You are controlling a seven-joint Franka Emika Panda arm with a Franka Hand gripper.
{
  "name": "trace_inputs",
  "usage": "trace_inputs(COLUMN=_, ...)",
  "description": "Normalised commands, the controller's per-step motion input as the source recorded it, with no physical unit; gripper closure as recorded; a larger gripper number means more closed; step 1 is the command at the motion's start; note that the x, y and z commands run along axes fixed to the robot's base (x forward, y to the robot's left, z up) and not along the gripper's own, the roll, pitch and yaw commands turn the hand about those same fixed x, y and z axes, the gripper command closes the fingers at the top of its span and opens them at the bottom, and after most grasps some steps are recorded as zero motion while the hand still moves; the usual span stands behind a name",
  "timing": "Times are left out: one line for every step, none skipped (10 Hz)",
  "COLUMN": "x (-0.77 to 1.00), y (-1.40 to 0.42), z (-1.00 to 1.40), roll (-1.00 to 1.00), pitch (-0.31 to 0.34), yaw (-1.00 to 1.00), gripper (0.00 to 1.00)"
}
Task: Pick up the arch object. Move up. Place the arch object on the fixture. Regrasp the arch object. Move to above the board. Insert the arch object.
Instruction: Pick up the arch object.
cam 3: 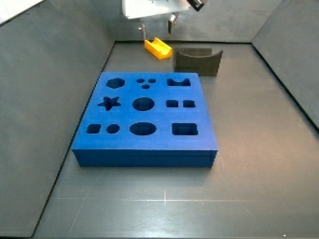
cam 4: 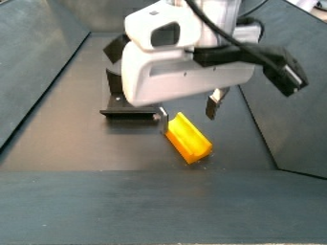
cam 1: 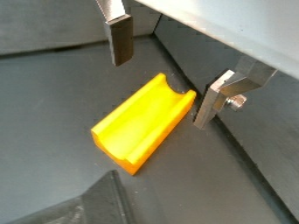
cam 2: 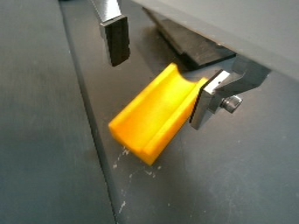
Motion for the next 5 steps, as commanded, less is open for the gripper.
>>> trace_inputs(x=0.0, y=0.13, z=-0.73, roll=0.08, pitch=-0.196, yaw=0.28, gripper=0.0)
trace_inputs(x=0.02, y=0.17, z=-0.71, roll=0.05, pitch=-0.203, yaw=0.3, gripper=0.0)
trace_inputs(x=0.06, y=0.16, z=-0.72, roll=0.04, pitch=-0.189, yaw=0.29, gripper=0.0)
trace_inputs(x=0.08, y=0.13, z=-0.75, roll=0.05, pitch=-0.177, yaw=0.29, gripper=0.0)
trace_inputs(x=0.07, y=0.09, z=-0.79, roll=0.06, pitch=-0.186, yaw=0.29, gripper=0.0)
